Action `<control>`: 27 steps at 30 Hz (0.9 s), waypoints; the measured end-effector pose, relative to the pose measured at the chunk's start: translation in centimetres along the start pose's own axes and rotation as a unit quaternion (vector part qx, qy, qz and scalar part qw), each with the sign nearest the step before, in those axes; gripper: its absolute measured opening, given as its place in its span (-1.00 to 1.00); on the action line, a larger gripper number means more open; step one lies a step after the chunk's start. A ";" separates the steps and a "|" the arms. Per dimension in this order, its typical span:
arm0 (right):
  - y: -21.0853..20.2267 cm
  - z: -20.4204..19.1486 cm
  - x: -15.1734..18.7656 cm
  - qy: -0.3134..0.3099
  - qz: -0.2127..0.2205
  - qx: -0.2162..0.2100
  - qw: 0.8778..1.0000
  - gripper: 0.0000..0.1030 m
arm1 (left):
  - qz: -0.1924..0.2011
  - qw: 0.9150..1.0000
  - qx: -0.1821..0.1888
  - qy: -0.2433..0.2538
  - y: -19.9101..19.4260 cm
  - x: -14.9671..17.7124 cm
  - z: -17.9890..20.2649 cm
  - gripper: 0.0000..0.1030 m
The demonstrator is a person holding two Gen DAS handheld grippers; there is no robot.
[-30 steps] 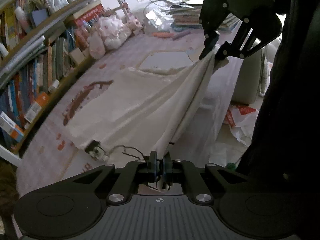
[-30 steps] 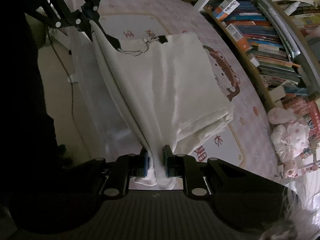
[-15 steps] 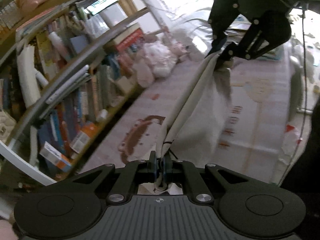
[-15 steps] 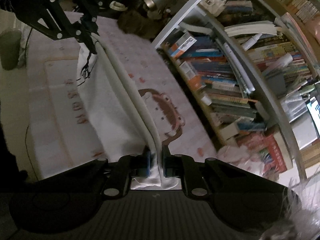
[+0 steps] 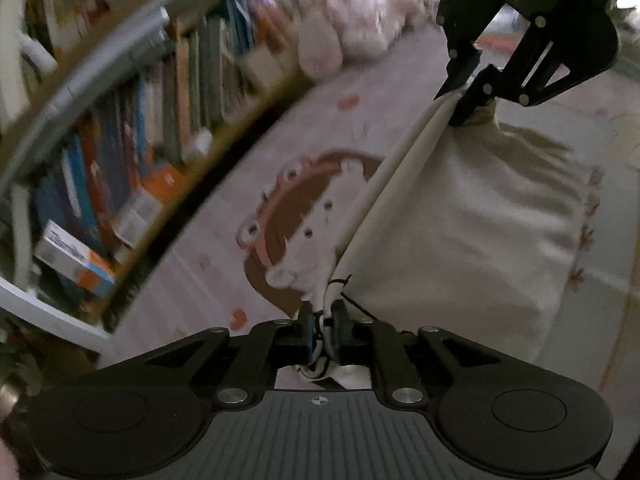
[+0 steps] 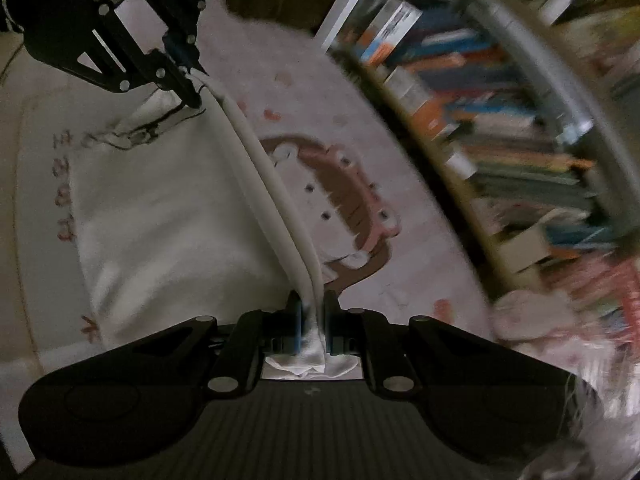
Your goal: Fold clothes
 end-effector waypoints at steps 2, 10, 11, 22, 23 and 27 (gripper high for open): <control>1.9 0.2 0.2 0.006 -0.012 -0.010 1.000 -0.76 | -0.011 1.000 -0.019 -0.010 1.2 0.5 -0.3 -0.35; 3.2 3.0 2.1 0.145 0.003 0.017 0.989 -0.32 | 0.002 0.978 -0.054 -0.201 0.5 5.6 -4.6 0.49; 2.6 3.4 2.5 0.180 0.011 0.025 0.983 -0.31 | 0.012 0.969 -0.048 -0.243 -0.1 6.5 -5.1 0.45; -1.9 0.2 6.0 0.462 0.062 -0.074 0.881 -0.61 | 0.065 0.861 0.097 -0.495 -0.6 10.5 -1.0 -0.11; -1.5 0.0 6.3 0.475 0.053 -0.070 0.876 -0.68 | 0.060 0.859 0.099 -0.499 -0.2 10.4 -0.8 -0.12; 0.0 -0.3 8.0 0.539 0.038 -0.070 0.839 -0.83 | 0.087 0.820 0.122 -0.553 -1.6 10.2 -1.1 -0.94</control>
Point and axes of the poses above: each gripper's, at about its wrist camera, not at the fingertips, and y roughly the way its jaws point, z to its right, x to its underside, the point moved 3 cm from there along y, roughly the way its jaws point, and after that the axes turned 1 degree about -z, right-handed, at the moved point
